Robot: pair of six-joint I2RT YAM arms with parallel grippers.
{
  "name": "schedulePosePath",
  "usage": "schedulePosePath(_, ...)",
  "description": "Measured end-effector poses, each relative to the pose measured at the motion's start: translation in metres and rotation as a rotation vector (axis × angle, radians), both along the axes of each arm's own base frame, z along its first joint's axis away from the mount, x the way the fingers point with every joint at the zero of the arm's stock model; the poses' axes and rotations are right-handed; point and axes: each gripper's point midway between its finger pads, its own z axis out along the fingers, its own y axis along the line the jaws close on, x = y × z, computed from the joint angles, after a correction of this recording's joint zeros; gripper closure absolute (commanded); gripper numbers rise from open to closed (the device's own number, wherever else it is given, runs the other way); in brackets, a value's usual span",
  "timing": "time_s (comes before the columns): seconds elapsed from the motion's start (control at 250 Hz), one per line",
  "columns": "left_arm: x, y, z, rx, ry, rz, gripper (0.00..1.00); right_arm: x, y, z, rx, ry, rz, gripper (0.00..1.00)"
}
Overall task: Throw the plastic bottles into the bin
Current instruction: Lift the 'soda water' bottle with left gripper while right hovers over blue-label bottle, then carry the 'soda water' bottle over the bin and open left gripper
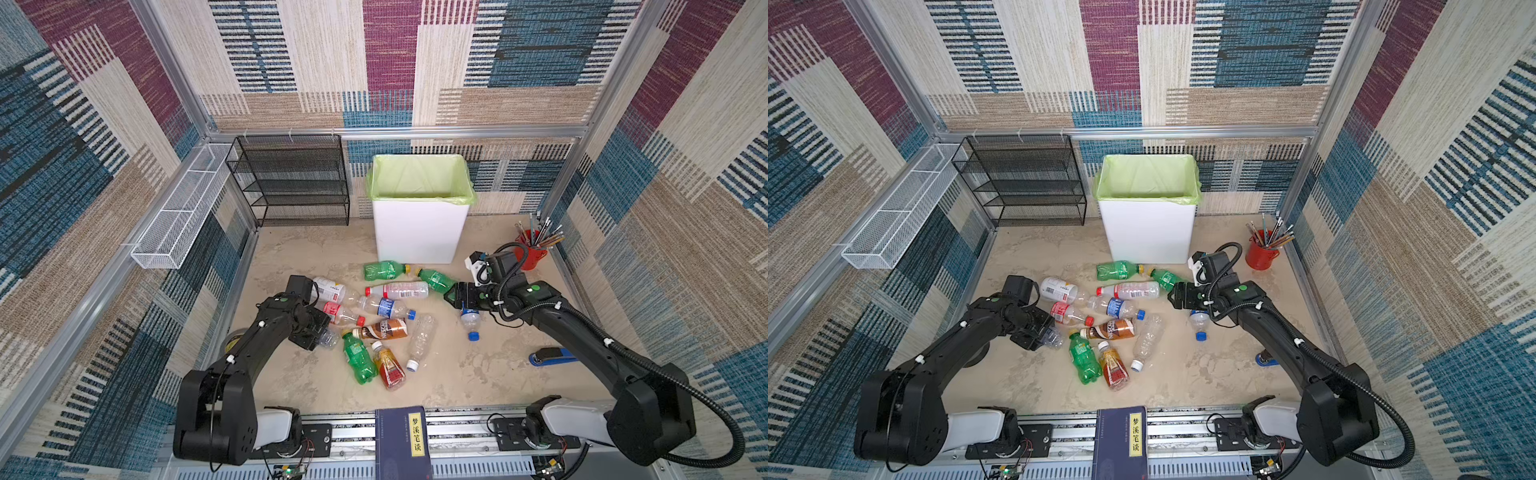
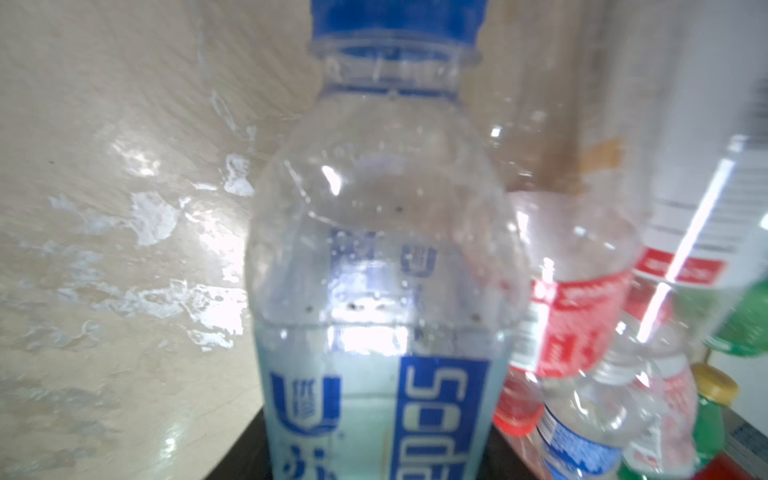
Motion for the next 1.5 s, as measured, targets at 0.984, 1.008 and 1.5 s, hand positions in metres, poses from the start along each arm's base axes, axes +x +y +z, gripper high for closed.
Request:
schedulePosePath(0.984, 0.021, -0.092, 0.171, 0.349, -1.340, -0.737, 0.66, 0.031, -0.007, 0.014, 0.015, -0.037, -0.066, 0.18)
schedulePosePath(1.008, 0.023, -0.094, 0.175, 0.357, -1.355, -0.744, 0.67, 0.031, -0.007, 0.014, 0.017, -0.036, -0.069, 0.18)
schedulePosePath(1.5, 0.150, -0.194, 0.466, 0.402, -1.932, -0.736, 0.27, 0.029, -0.012, 0.028, 0.066, -0.059, -0.123, 0.18)
